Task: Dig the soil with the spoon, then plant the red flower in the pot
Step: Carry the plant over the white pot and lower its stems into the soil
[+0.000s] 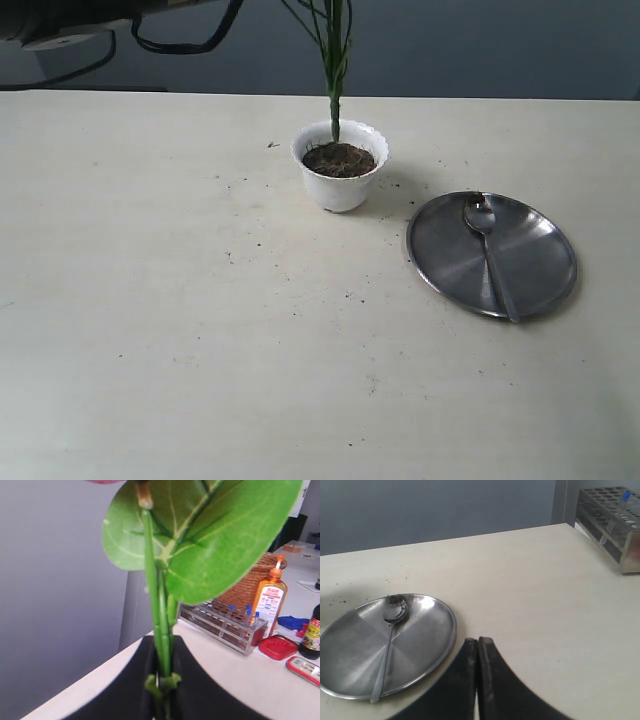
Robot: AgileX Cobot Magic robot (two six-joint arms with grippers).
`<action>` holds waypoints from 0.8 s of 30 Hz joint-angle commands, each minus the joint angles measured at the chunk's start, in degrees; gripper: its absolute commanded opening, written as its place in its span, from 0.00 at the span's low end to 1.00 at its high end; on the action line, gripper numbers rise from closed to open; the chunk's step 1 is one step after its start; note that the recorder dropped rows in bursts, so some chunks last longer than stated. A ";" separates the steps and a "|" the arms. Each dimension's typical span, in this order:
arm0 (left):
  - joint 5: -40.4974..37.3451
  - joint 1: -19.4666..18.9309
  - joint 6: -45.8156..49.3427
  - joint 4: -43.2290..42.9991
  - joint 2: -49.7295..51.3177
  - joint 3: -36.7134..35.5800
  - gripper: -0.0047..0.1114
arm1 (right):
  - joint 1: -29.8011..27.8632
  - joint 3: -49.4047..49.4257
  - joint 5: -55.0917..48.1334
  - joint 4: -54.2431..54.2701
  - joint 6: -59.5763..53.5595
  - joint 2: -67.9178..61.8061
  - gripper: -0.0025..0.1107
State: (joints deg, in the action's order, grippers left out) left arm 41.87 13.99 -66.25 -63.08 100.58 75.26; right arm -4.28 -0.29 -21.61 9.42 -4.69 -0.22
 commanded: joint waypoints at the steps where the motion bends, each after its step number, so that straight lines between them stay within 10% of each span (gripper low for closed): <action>1: 2.73 -2.17 1.68 0.76 -0.67 0.64 0.04 | -0.22 0.29 0.74 0.09 -0.27 0.22 0.02; 24: 13.87 -7.04 17.92 6.76 8.70 1.60 0.04 | -0.22 0.29 0.84 0.09 -0.27 0.22 0.02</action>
State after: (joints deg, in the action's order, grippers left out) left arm 54.65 7.56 -48.83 -56.54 109.24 75.85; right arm -4.28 -0.29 -21.61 9.53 -4.69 -0.22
